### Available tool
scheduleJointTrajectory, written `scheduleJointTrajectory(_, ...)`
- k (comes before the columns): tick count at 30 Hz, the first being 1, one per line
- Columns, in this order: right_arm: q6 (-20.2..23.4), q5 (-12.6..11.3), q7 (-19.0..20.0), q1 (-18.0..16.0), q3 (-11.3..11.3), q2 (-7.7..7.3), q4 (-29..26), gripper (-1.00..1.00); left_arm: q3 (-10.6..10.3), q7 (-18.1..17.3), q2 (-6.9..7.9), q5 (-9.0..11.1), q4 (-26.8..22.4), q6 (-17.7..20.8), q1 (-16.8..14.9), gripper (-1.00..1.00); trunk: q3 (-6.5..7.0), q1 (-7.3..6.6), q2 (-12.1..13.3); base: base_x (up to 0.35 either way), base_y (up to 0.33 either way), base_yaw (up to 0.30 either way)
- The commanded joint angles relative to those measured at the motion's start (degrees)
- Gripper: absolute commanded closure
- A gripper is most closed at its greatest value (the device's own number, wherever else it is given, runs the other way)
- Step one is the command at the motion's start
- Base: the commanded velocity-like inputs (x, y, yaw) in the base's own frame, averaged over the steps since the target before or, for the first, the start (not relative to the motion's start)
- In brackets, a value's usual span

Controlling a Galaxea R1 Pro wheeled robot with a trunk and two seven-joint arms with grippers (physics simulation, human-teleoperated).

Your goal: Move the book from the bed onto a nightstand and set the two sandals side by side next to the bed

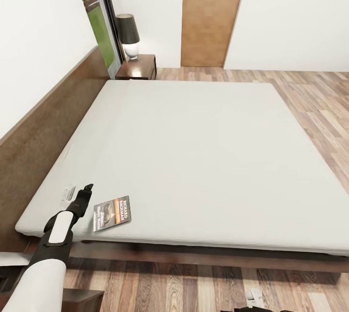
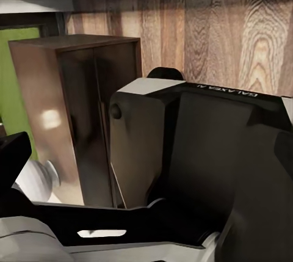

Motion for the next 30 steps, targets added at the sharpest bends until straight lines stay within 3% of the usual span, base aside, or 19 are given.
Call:
scheduleJointTrajectory(1,0.6,0.1,0.3,0.0,-0.4,0.02,0.0,-1.0,0.1,0.4,-0.01,0.6,-0.1,0.3,0.0,-1.0,-0.23,0.23,-0.5,0.0,0.0,0.0)
scheduleJointTrajectory(30,0.6,0.1,0.3,0.0,-0.4,0.02,0.0,-1.0,0.2,0.4,0.14,0.6,-0.1,0.4,0.0,-1.0,-5.44,6.6,-12.1,0.0,0.0,0.0)
